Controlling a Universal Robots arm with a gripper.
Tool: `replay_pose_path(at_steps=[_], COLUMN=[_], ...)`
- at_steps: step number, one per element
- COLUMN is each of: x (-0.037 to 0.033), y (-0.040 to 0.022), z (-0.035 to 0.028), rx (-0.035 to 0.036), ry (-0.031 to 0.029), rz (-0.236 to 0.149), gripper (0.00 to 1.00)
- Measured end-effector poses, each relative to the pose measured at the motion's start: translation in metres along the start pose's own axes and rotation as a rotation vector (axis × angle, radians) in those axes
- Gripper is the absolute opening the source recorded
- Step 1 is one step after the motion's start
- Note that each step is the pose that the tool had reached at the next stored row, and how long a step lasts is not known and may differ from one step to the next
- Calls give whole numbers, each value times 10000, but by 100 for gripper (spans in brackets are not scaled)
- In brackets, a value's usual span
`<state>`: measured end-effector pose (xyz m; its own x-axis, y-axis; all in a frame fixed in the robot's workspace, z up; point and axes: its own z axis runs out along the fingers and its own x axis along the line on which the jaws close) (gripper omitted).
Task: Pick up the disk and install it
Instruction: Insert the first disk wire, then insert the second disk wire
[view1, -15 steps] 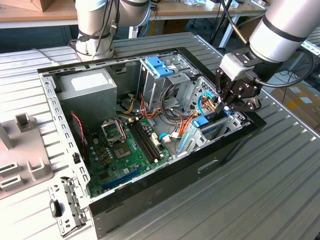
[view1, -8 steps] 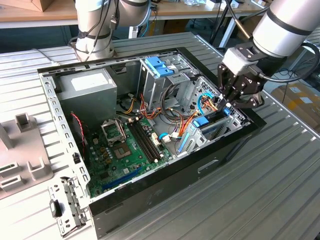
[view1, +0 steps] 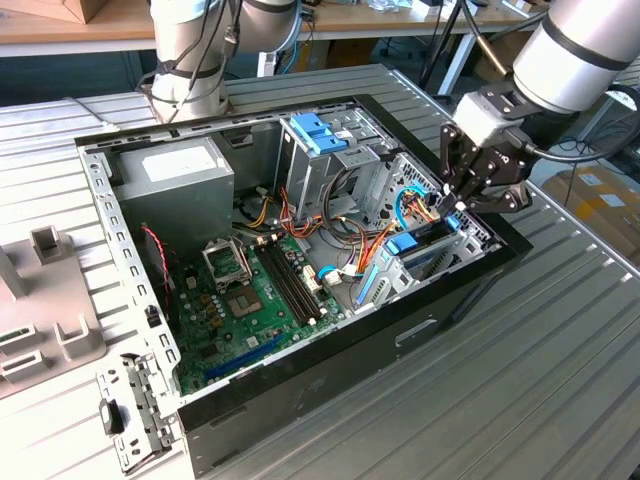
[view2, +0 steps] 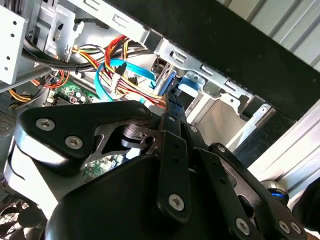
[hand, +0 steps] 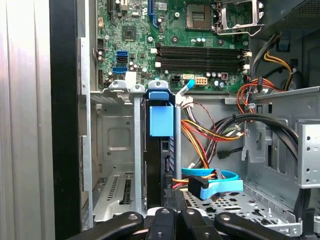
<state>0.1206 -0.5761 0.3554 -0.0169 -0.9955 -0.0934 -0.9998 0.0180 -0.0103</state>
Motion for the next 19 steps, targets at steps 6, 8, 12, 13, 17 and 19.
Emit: replay_pose_path(at_steps=[6, 8, 12, 13, 17, 19], x=[-8, -15, -17, -17, -17, -17], y=[-86, -145, -169, -169, -173, -173], z=[-65, -130, -150, -149, -150, -150], rx=[-25, -46, -56, -56, -56, -56], ry=[-99, -221, -287, -289, -289, -289], rz=[4, 7, 9, 10, 8, 9], gripper=[11, 11, 11, 11, 11, 11])
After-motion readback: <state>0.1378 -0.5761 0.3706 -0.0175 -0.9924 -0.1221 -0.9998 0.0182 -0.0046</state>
